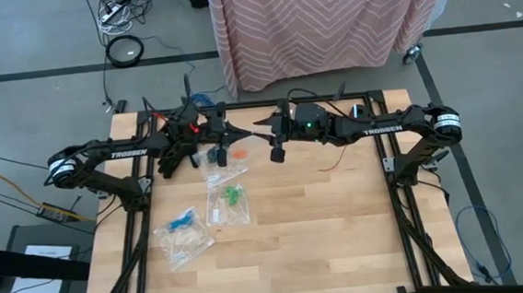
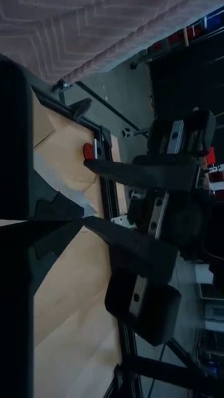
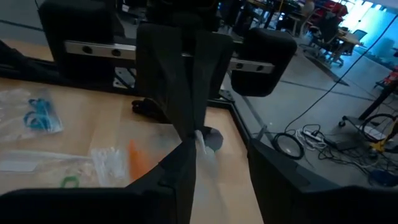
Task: Sort rubber bands
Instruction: Close the transparent zip bag
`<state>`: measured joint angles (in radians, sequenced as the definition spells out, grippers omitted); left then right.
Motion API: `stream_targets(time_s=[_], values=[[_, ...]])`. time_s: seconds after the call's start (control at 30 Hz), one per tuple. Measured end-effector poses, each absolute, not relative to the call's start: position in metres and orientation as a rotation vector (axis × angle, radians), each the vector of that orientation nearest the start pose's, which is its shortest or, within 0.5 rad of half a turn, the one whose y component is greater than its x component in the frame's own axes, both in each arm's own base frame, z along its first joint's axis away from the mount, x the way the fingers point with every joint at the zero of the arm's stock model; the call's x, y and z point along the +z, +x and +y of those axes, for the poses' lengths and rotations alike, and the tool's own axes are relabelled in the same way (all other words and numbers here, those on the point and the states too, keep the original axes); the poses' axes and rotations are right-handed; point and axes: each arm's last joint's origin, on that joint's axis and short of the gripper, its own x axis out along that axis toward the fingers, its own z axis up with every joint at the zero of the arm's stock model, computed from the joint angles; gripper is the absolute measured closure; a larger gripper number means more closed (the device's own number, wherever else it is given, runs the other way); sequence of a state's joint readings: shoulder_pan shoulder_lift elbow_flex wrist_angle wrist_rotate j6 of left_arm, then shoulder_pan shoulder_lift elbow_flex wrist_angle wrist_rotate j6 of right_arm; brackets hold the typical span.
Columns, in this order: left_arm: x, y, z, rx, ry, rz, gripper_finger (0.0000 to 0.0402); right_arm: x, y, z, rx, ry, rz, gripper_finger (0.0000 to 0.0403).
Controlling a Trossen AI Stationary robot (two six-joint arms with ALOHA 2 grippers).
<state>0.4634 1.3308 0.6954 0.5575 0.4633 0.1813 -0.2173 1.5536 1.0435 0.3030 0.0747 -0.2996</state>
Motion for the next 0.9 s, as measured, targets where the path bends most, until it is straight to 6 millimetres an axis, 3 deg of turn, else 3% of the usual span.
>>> stream_targets(time_s=[0.4,0.63,0.77,0.9], values=[[0.2578,0.2595,0.1142,-0.029,0.154,0.045,0.0401,0.2787,0.3442,-0.0776,-0.231,-0.284,0.263,0.0283],[0.2578,0.2595,0.1142,-0.029,0.153,0.045,0.0401,0.2788,0.3442,-0.0775,-0.227,-0.292,0.263,0.0327],[0.2577,0.2596,0.114,-0.03,0.152,0.046,0.0401,0.2778,0.3442,-0.0767,-0.193,-0.325,0.271,0.0384],[0.2572,0.2596,0.114,-0.031,0.149,0.051,0.0401,0.277,0.3443,-0.0753,-0.188,-0.334,0.28,0.0392]])
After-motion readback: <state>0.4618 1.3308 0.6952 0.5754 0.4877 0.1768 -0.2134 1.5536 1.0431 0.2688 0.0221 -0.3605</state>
